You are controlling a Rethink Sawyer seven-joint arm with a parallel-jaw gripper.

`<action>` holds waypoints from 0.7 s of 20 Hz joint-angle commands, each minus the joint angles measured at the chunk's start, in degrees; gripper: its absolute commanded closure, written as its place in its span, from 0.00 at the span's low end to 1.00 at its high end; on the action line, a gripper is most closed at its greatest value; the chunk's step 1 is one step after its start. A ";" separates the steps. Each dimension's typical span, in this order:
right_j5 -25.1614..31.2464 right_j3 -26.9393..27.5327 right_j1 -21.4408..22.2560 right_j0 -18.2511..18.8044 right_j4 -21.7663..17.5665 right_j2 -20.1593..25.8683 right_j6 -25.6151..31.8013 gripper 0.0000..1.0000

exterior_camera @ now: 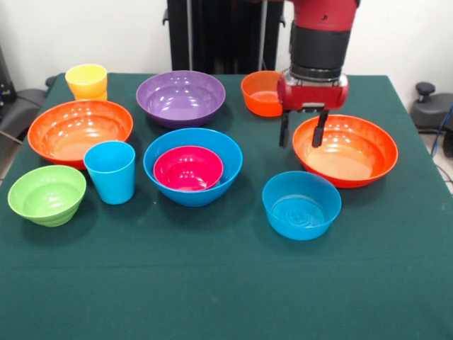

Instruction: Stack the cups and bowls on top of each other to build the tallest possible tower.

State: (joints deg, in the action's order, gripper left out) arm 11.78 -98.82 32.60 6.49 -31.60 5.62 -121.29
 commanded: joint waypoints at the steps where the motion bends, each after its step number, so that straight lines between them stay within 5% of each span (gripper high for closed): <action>1: -4.29 4.99 -5.05 6.96 -5.99 8.41 5.44 0.00; 5: -3.40 3.79 -3.53 7.21 -6.57 8.36 5.26 0.00; 10: -4.08 5.74 -3.42 3.20 -7.87 3.81 2.21 0.00; 11: -3.88 6.03 -3.37 2.76 -8.10 3.29 1.57 1.00; 14: -4.56 6.63 -3.45 -0.08 -8.10 -0.39 -0.95 1.00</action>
State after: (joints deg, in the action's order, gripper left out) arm 11.05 -97.49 30.17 10.29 -34.99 6.28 -121.29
